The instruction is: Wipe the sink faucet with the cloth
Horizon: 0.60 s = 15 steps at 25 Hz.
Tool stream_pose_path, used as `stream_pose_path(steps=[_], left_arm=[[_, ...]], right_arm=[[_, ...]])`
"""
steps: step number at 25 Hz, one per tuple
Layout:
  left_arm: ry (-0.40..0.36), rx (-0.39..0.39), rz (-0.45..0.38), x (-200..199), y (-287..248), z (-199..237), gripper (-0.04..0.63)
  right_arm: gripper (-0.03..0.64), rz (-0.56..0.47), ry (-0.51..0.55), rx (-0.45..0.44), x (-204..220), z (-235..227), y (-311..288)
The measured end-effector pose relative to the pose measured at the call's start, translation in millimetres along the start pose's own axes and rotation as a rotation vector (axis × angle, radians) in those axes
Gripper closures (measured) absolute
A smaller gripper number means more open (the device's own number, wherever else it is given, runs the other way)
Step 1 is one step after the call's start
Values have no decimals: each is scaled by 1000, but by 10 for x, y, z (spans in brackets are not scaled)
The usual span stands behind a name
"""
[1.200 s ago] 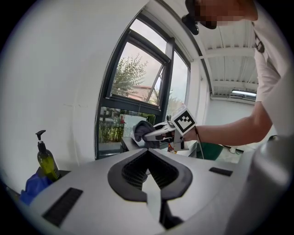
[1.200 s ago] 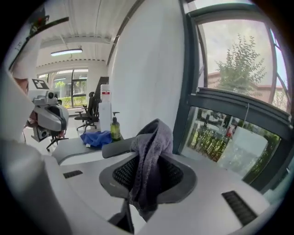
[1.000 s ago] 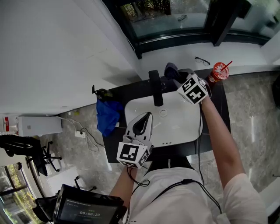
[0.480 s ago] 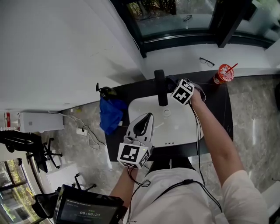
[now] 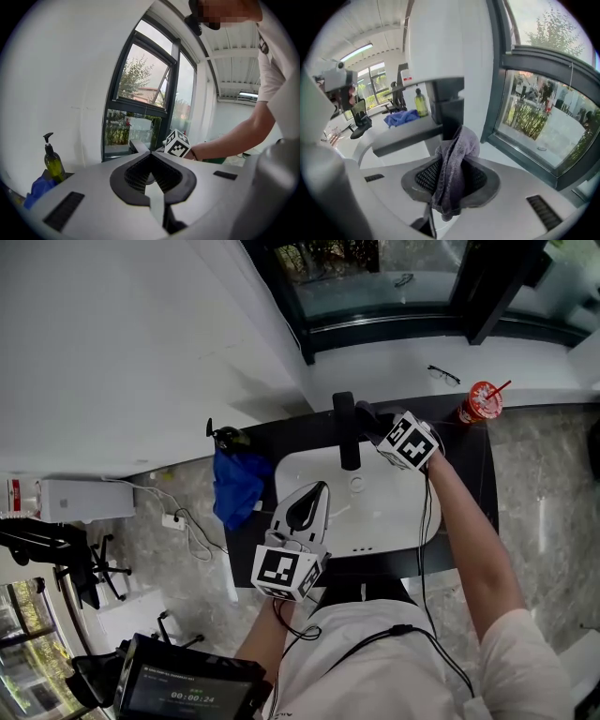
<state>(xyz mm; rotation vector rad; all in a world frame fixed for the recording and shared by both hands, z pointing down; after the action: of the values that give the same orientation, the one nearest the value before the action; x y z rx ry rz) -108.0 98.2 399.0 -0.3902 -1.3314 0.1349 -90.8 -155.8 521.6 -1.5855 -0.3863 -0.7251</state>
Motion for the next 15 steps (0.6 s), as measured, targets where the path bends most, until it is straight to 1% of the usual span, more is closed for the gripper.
stream_pose_path(steps=[6, 8, 10, 12, 13, 15], left_arm=[[-3, 20, -5, -44, -55, -36, 603], [-6, 25, -8, -53, -55, -50, 603], [-9, 26, -8, -55, -45, -50, 603], [-12, 25, -7, -52, -36, -48, 603], [-12, 25, -6, -49, -33, -47, 603], [-13, 23, -4, -39, -23, -41, 603]], right_arm=[[518, -241, 25, 14, -376, -90, 622], [518, -321, 7, 4, -476, -108, 807], [518, -382, -38, -4, -526, -164, 916], [518, -396, -89, 35, -499, -265, 933], [518, -376, -108, 75, -452, -320, 904], [518, -282, -117, 159, -320, -396, 770]])
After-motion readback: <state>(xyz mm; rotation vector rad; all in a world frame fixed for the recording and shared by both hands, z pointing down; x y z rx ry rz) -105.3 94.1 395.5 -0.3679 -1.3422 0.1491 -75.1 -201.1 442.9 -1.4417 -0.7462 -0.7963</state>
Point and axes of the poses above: the fingertips, and each gripper's own axes: y backward along the fingers, z to its left, x out of its underside, the point moved 9 cm from there along y, backward along the fingers, and after that the axes turned 3 degrees about z, right-handed, at the moved point
